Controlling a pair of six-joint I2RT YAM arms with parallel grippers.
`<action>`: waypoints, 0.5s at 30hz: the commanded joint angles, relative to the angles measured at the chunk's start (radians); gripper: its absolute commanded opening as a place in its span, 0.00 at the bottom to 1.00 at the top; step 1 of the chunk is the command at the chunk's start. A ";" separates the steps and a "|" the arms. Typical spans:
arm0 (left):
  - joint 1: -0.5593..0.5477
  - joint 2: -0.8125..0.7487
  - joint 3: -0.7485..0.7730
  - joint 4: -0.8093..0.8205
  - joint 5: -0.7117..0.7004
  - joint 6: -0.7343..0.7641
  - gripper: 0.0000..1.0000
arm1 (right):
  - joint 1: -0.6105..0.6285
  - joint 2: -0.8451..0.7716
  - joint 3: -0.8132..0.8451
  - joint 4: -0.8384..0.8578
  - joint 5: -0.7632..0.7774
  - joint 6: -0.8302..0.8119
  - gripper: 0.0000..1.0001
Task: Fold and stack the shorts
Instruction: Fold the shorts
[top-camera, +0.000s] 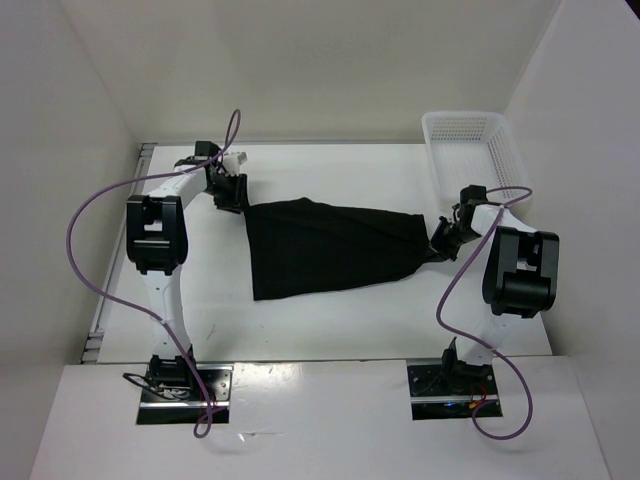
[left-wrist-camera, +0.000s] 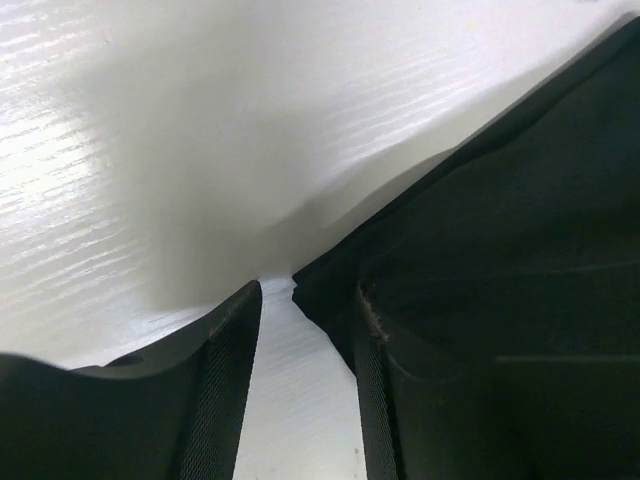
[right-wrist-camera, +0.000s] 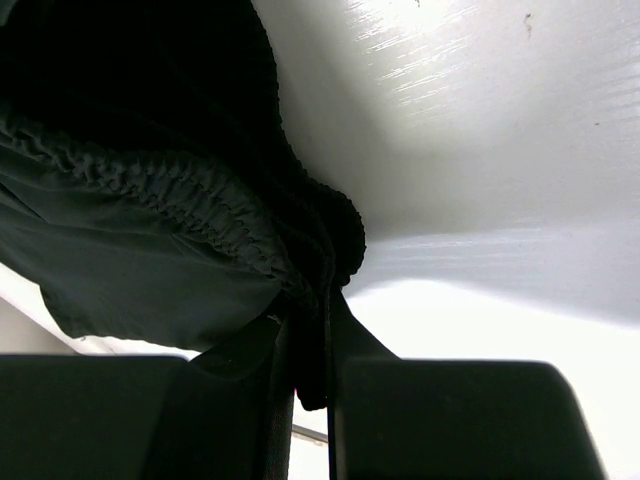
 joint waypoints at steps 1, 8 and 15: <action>0.001 -0.068 -0.013 -0.025 0.036 0.004 0.50 | 0.007 -0.028 -0.003 0.037 -0.011 -0.014 0.00; 0.011 -0.152 -0.138 -0.096 0.111 0.004 0.56 | 0.027 -0.028 0.006 0.037 0.016 -0.004 0.00; -0.016 -0.115 -0.271 -0.068 0.138 0.004 0.53 | 0.047 0.002 0.090 -0.010 0.079 -0.023 0.00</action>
